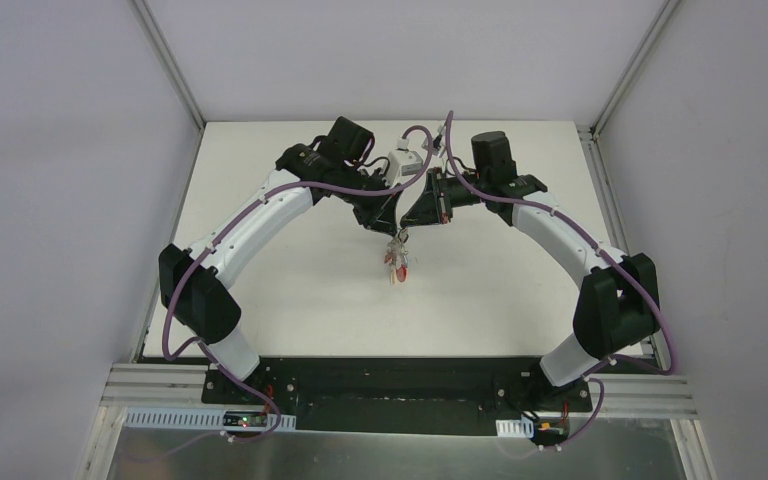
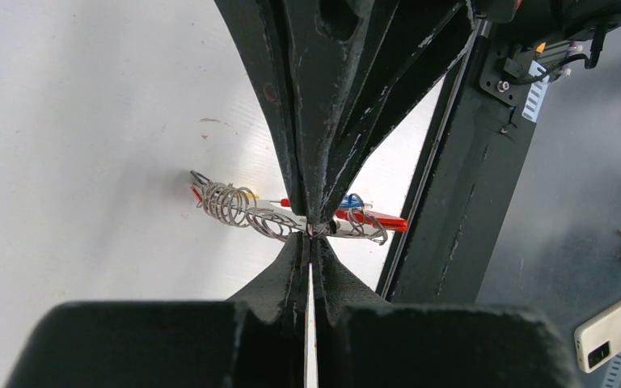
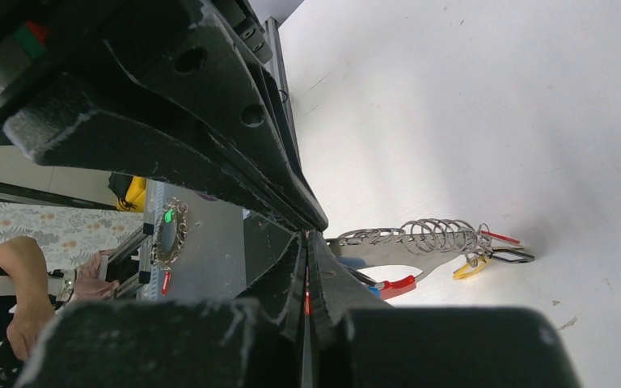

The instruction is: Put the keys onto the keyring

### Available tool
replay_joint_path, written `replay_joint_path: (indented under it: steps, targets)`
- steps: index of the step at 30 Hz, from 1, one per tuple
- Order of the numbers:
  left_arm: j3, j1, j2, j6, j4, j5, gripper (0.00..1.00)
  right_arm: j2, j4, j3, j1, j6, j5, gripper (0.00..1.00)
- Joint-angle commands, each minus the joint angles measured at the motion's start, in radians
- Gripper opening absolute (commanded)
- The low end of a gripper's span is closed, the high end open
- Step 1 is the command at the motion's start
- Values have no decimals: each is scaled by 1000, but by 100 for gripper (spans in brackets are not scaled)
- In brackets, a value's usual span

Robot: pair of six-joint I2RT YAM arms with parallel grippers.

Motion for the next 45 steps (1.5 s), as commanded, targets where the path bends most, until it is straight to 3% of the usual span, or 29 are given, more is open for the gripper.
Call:
replay_joint_path:
  steps: [1, 45]
  targets:
    - [16, -7, -26, -1, 9, 37, 0, -8, 8, 9, 7, -27, -5, 0]
    - [13, -7, -35, 11, 9, 52, 0, -17, -21, 9, 10, -61, 19, 0]
